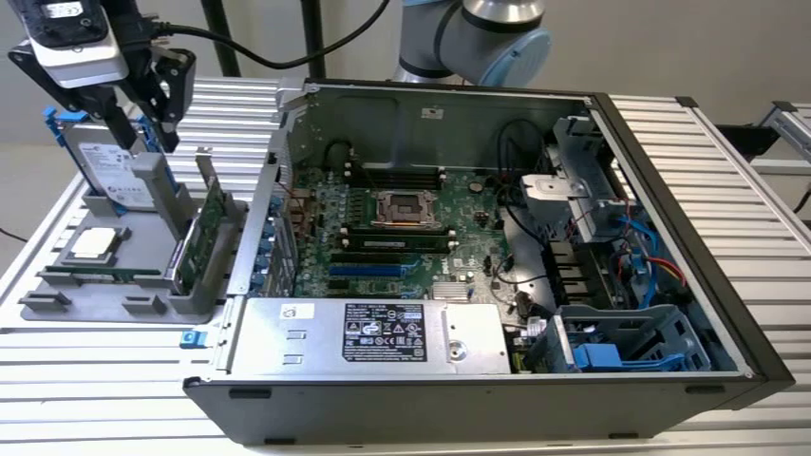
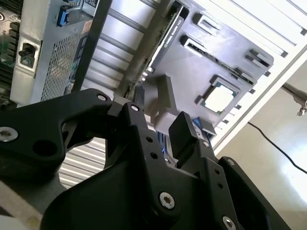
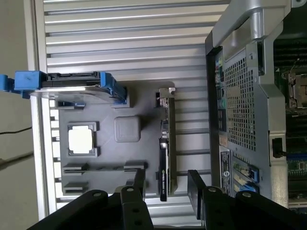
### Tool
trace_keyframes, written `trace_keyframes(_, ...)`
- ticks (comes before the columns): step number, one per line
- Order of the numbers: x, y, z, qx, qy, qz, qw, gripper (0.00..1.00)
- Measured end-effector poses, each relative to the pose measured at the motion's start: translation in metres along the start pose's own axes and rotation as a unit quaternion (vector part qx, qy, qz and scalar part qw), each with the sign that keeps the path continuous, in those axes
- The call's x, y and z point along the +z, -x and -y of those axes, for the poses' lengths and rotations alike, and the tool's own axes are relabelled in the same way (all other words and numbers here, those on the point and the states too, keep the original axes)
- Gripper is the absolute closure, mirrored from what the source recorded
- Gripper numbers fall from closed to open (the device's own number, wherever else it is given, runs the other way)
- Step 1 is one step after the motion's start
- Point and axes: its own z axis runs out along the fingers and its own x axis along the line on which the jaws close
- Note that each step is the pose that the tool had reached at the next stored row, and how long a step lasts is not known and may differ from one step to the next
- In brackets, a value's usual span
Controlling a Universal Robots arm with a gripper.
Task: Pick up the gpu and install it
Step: 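Pick up the gpu and move the gpu toward the slot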
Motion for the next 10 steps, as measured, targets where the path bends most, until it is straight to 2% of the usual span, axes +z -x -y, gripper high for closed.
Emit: trace_keyframes(10, 0.0045, 0.0032, 0.0032, 0.0, -0.0002, -0.0019, 1.0, 0.0)
